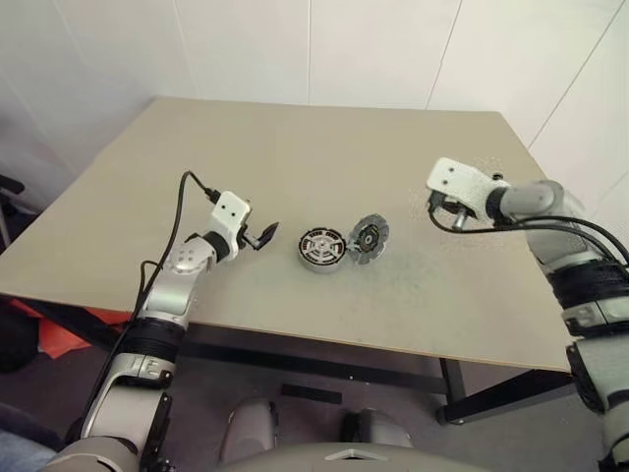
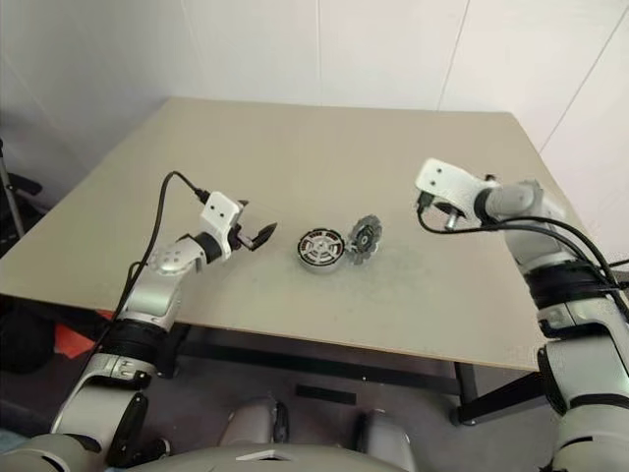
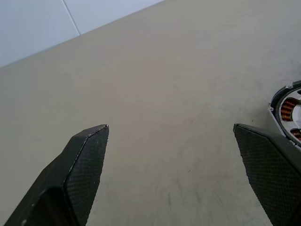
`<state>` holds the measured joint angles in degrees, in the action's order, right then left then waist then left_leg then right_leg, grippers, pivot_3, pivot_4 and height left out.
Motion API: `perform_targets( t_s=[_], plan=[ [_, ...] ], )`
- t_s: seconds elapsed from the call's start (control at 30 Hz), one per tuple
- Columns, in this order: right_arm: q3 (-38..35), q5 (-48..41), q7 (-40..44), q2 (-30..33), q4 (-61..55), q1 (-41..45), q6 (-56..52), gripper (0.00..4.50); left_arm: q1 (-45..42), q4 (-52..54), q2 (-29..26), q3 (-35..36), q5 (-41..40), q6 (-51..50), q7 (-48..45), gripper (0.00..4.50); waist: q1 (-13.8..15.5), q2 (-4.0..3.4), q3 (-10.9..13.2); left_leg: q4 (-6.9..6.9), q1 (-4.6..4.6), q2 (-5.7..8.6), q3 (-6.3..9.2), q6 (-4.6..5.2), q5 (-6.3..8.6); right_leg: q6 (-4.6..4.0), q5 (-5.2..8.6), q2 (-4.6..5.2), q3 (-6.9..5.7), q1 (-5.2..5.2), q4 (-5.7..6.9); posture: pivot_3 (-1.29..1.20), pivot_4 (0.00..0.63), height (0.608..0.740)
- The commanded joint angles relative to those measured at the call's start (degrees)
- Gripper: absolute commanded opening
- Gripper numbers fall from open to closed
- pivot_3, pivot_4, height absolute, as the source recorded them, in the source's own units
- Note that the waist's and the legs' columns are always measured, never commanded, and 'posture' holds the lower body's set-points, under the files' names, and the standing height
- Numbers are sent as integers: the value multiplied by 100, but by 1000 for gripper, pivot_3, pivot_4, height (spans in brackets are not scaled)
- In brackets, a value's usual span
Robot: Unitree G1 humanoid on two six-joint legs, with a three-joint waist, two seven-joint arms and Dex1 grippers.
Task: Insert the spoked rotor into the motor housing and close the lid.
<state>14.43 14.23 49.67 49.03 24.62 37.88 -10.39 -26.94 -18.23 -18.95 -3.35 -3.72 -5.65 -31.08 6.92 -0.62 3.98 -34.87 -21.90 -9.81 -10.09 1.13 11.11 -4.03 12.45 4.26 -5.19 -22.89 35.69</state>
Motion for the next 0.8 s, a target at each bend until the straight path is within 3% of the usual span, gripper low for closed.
perform_targets(
  t_s=[0.03,0.1,0.2,0.27,0.53,0.8],
  plan=[
    [-18,-165,446,83,-758,-389,25,569,-148,2,-25,29,6,139,-40,4500,8,0,0,0,0,0,0,1,1,0,0,0,0,0,0,0,0,740],
    [-57,-473,859,40,-1355,-741,-175,569,-158,-21,-25,29,18,155,-41,4500,16,0,0,-1,-2,-1,0,3,2,0,0,0,0,1,-1,0,0,740],
    [-123,-852,1187,-136,-2175,-1023,-659,32,-157,-30,-33,32,31,163,-39,4500,17,-1,0,-5,-2,-1,0,8,4,1,0,0,0,1,-1,0,0,740],
    [-129,-997,1233,-305,-2505,-1048,-1004,32,-146,-24,-44,45,34,163,-36,4500,15,-1,0,-9,-2,-4,0,8,4,2,1,0,0,1,1,0,0,740],
    [-103,-1093,909,-841,-2598,-523,-1647,10,-78,36,-84,86,53,149,17,4500,27,-1,0,-17,23,-3,3,8,2,17,8,1,0,36,1,0,0,740],
    [57,-1263,1269,-840,-2904,-404,-1565,10,-87,40,-144,143,56,155,83,4500,18,-1,0,-11,36,-2,4,10,4,6,2,1,0,48,-1,0,0,740]
  ],
)
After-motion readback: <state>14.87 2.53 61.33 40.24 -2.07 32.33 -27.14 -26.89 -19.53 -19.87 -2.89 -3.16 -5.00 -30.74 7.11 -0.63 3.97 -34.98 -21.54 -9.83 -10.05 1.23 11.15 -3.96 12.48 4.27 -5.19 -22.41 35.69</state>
